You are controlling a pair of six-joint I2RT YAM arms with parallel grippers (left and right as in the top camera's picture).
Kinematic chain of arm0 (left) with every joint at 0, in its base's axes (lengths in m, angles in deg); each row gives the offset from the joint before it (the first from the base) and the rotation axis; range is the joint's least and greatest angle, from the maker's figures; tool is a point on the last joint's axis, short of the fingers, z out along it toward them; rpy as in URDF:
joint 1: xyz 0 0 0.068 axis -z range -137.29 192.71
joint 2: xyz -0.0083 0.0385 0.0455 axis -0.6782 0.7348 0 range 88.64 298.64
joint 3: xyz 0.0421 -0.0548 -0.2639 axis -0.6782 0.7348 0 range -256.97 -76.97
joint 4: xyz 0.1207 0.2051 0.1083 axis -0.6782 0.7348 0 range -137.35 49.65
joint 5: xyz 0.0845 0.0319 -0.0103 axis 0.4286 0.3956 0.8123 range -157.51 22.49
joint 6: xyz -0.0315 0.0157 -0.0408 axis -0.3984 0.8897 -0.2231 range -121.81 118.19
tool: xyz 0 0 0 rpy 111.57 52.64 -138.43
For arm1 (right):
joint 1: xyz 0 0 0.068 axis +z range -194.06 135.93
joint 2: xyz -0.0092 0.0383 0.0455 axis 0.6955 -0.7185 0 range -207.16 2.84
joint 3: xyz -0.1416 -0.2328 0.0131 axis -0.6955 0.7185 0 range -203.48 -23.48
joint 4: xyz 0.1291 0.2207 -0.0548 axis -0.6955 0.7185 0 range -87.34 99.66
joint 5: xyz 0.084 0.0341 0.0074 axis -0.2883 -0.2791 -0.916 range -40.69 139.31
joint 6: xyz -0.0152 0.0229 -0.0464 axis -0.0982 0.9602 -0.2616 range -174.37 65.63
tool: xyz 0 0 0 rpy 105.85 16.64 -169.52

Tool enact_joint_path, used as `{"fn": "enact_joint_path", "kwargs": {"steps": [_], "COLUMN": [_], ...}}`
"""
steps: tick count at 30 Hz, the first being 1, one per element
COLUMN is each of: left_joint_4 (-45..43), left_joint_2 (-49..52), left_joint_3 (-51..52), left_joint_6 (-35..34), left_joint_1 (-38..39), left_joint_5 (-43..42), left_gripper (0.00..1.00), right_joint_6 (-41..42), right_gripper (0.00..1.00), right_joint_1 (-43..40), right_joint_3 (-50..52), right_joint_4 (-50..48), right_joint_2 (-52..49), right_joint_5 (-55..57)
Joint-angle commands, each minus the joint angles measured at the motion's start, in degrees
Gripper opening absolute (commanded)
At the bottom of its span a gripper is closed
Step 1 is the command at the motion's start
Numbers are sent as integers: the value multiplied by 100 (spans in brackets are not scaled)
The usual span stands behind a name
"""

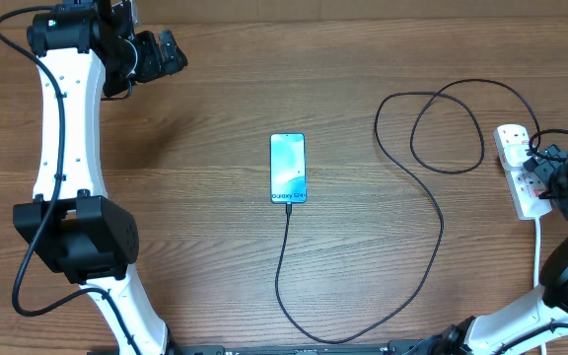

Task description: Plug charger to phone and switch on socket

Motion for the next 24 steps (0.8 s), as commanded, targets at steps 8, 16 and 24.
{"fn": "enact_joint_path", "kwargs": {"steps": [8,16,24], "left_joint_4": [-2,-4,-4], "left_joint_2": [-57,-57,-57], "left_joint_3": [-59,-59,-59], "left_joint_6": [-37,-37,-35], "left_joint_1": [13,22,9], "left_joint_5": [-50,-50,-48], "left_gripper": [100,100,100], "right_joint_6": [-181,-181,61], "right_gripper": [100,100,100], "right_joint_1": [103,103,15], "right_joint_3": [114,114,-46], "right_joint_4": [168,168,446], "right_joint_2": [-221,-219,-81], "right_joint_5": [-374,-374,7]}}
